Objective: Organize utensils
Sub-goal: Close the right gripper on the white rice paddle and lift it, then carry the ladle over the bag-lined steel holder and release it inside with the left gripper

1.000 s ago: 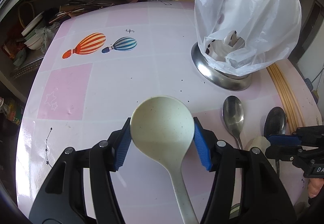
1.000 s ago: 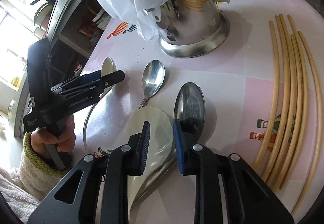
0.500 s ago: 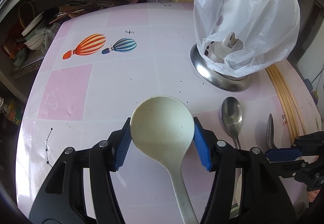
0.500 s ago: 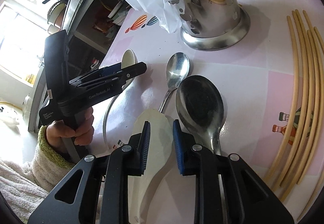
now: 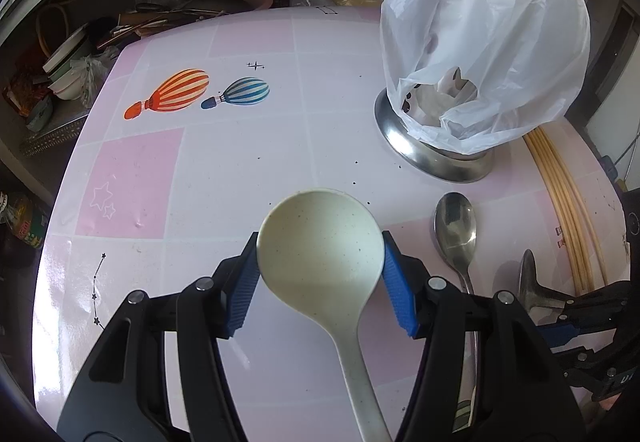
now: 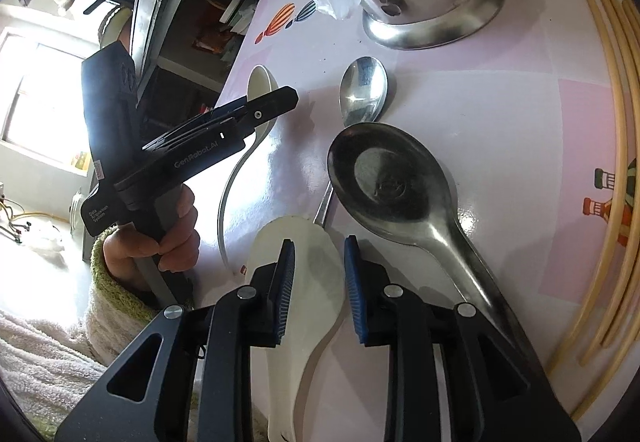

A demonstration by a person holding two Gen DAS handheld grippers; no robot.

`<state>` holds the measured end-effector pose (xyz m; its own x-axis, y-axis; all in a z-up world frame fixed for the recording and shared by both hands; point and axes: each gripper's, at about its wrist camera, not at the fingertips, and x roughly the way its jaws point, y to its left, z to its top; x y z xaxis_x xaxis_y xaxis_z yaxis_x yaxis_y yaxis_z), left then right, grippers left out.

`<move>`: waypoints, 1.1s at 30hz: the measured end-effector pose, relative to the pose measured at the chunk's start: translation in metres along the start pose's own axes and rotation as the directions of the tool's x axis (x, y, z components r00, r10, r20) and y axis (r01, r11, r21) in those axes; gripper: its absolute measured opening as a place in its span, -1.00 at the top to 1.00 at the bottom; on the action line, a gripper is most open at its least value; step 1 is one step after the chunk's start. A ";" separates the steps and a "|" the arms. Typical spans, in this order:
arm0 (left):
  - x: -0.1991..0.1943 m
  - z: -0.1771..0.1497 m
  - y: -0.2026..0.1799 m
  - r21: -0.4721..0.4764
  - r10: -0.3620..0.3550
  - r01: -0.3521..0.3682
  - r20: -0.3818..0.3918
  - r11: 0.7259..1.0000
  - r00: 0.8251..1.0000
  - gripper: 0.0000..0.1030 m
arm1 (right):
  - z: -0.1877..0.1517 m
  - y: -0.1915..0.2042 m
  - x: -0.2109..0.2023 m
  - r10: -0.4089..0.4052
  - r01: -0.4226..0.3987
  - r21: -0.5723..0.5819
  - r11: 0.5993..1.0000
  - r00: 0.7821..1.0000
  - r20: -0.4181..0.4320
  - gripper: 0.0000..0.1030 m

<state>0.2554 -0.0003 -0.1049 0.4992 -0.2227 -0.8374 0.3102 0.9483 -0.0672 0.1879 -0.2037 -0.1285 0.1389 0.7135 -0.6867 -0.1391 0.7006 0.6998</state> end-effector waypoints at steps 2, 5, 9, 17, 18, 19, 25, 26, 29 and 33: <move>0.000 0.000 0.000 0.000 0.000 0.000 0.001 1.000 1.000 -0.07 | 0.000 0.003 -0.001 -0.002 0.002 -0.010 1.000 1.000 -0.001 0.41; 0.000 0.000 0.000 -0.001 0.001 -0.001 0.000 1.000 1.000 -0.07 | -0.002 0.013 -0.002 -0.045 0.045 -0.062 0.997 0.999 0.011 0.23; -0.001 0.001 0.001 -0.002 0.002 -0.002 0.003 1.000 1.000 -0.07 | -0.006 0.028 -0.004 -0.123 0.126 -0.139 0.982 0.992 0.032 -0.01; -0.002 0.001 0.007 -0.031 0.010 -0.010 0.008 0.999 1.000 -0.07 | -0.023 0.052 0.005 -0.239 0.249 -0.266 0.931 0.968 0.069 -0.29; -0.003 0.001 0.008 -0.033 0.014 -0.013 0.011 0.999 1.000 -0.07 | -0.025 0.054 0.006 -0.255 0.266 -0.277 0.923 0.964 0.076 -0.31; -0.004 0.001 0.009 -0.035 0.018 -0.017 0.015 0.999 1.000 -0.07 | -0.027 0.057 0.007 -0.277 0.291 -0.294 0.910 0.957 0.089 -0.34; -0.013 -0.001 0.016 -0.057 0.028 -0.026 0.038 0.998 0.999 -0.07 | -0.037 0.073 0.019 -0.402 0.427 -0.378 0.822 0.904 0.148 -0.39; -0.014 -0.001 0.017 -0.060 0.029 -0.027 0.041 0.998 0.999 -0.07 | -0.039 0.075 0.022 -0.431 0.458 -0.390 0.799 0.888 0.161 -0.39; -0.018 -0.003 0.020 -0.067 0.027 -0.024 0.048 0.997 0.998 -0.07 | -0.042 0.077 0.023 -0.454 0.487 -0.394 0.780 0.873 0.179 -0.39; -0.022 -0.004 0.022 -0.068 0.023 -0.019 0.059 0.997 0.998 -0.07 | -0.040 0.073 0.015 -0.461 0.497 -0.367 0.786 0.867 0.188 -0.28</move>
<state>0.2478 0.0263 -0.0906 0.5534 -0.2136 -0.8050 0.2445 0.9656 -0.0882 0.1410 -0.1424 -0.0954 0.3686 0.2956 -0.8813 -0.4003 0.9061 0.1365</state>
